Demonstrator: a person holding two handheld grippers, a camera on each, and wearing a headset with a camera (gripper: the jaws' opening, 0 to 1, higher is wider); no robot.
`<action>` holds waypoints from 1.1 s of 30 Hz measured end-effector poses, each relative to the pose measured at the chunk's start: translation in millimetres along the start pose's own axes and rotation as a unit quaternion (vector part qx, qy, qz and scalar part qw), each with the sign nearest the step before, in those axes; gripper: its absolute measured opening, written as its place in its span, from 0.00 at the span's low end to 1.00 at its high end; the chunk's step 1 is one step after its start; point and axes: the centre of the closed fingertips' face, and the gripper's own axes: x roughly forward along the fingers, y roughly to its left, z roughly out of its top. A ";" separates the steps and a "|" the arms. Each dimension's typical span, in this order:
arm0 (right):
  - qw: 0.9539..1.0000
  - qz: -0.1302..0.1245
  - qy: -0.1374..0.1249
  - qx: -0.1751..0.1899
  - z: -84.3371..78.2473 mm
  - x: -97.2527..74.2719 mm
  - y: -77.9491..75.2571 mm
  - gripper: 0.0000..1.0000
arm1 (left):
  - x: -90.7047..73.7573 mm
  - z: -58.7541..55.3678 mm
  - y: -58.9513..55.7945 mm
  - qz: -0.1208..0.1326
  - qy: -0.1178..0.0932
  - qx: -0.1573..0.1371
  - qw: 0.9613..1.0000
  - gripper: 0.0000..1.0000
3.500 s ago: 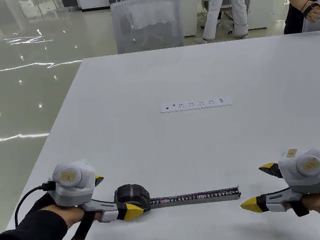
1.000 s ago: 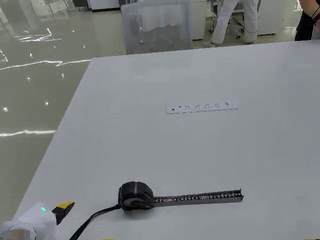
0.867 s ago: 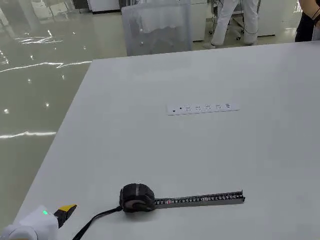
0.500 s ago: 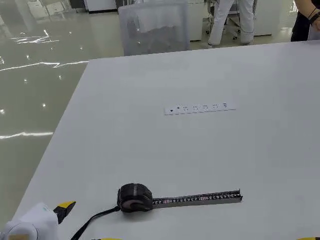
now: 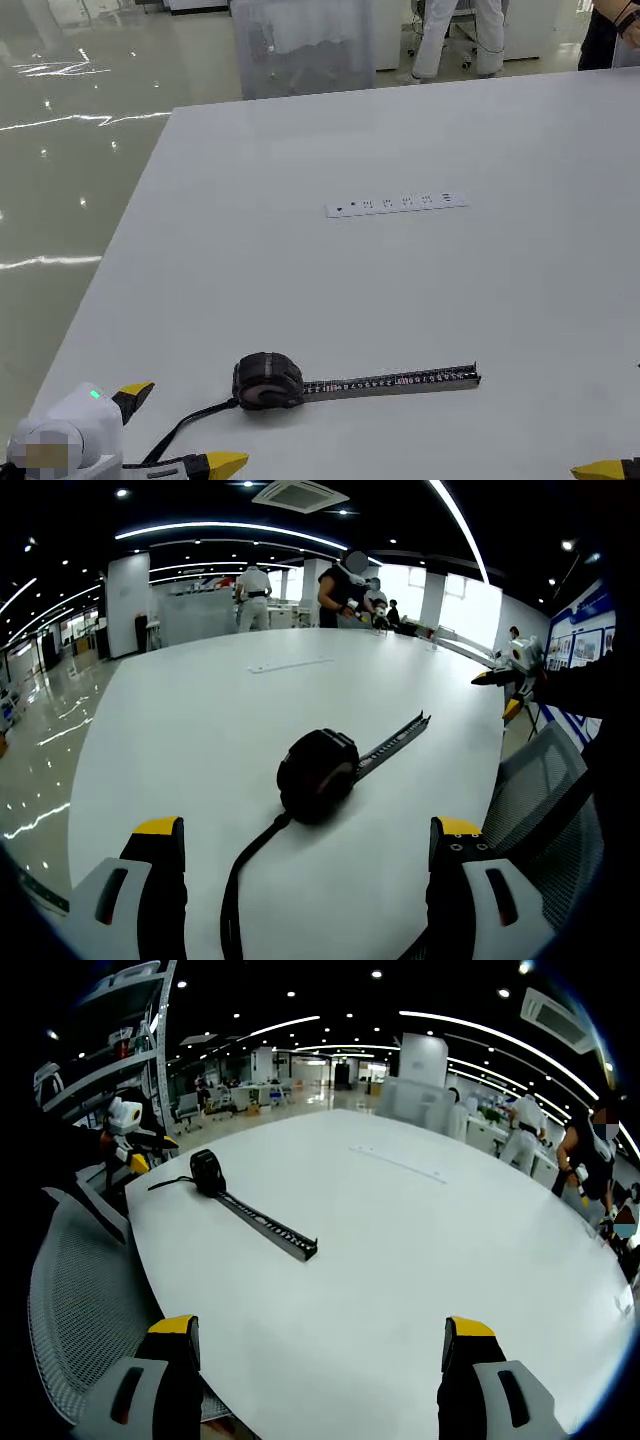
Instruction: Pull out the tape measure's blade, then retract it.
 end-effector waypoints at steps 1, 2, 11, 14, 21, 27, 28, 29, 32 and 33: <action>1.000 0.000 0.001 0.000 0.0 0.0 0.1 0.99 | 0.0 -0.2 -0.5 0.000 0.003 0.000 1.000 0.99; 1.000 0.000 0.000 0.000 0.3 0.0 0.5 0.99 | -0.3 0.9 -1.9 0.000 0.003 0.000 1.000 0.99; 1.000 0.003 0.000 -0.011 8.0 1.6 -1.0 0.99 | 6.3 5.7 -6.2 0.002 0.001 0.005 1.000 0.99; 1.000 -0.002 0.003 -0.014 9.4 1.5 -6.5 0.99 | 6.7 8.3 -6.8 0.003 -0.003 0.004 1.000 0.99; 1.000 0.004 0.005 -0.024 13.9 3.4 -7.6 0.99 | 9.2 11.8 -5.5 0.013 -0.006 -0.008 1.000 0.99; 0.999 0.011 0.007 -0.035 17.1 7.1 -6.5 0.99 | 13.0 15.7 -6.6 0.024 -0.009 -0.019 1.000 0.99; 0.999 0.013 0.006 -0.036 18.6 7.5 -6.6 0.99 | 13.4 18.0 -7.8 0.025 -0.013 -0.020 0.999 0.99; 0.999 0.013 0.006 -0.037 19.4 7.8 -6.8 0.99 | 13.9 19.1 -8.5 0.025 -0.015 -0.022 0.999 0.99; 0.999 0.015 0.010 -0.037 21.7 9.6 -8.0 0.99 | 16.2 20.9 -11.7 0.025 -0.014 -0.026 0.999 0.99; 0.999 0.016 0.010 -0.037 22.3 10.2 -8.6 0.99 | 16.8 21.5 -12.6 0.026 -0.014 -0.025 0.999 0.99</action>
